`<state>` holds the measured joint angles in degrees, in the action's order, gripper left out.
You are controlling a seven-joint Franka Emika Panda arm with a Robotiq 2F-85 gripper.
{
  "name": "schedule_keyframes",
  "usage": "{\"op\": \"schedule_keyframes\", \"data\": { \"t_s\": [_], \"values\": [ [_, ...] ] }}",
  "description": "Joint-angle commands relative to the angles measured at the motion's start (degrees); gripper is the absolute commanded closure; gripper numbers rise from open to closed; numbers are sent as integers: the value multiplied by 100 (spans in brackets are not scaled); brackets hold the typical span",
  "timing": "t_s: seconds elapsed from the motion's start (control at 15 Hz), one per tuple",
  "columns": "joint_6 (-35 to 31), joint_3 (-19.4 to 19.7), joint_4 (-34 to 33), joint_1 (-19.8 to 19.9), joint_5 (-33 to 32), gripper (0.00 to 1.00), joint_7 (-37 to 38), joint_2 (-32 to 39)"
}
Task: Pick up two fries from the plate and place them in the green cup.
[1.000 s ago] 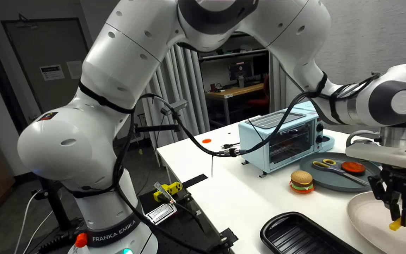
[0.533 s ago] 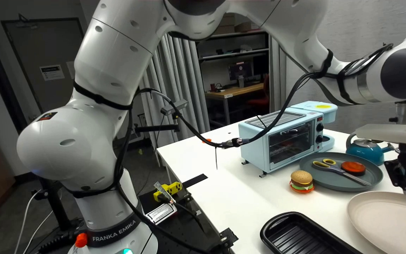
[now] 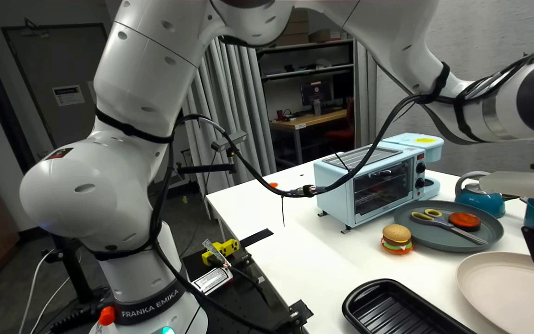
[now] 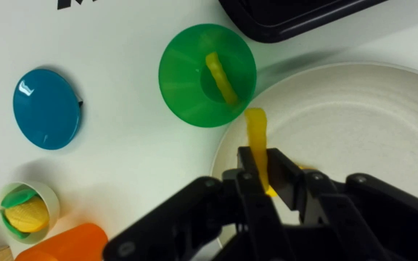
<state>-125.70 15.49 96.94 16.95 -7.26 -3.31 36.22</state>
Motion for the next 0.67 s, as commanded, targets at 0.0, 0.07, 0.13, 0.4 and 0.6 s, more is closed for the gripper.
{"op": "schedule_keyframes", "data": {
  "t_s": [0.0, 0.07, 0.13, 0.4, 0.6],
  "values": [
    [-11, 42, 439, 20, -120, 96, 69, -274],
    [-14, 59, 493, 15, -139, 96, 69, -286],
    [-9, 70, 544, 12, -149, 96, 67, -302],
    [-9, 122, 611, 20, -175, 96, 89, -307],
    [-21, 208, 626, 18, -268, 96, 103, -287]
  ]
}}
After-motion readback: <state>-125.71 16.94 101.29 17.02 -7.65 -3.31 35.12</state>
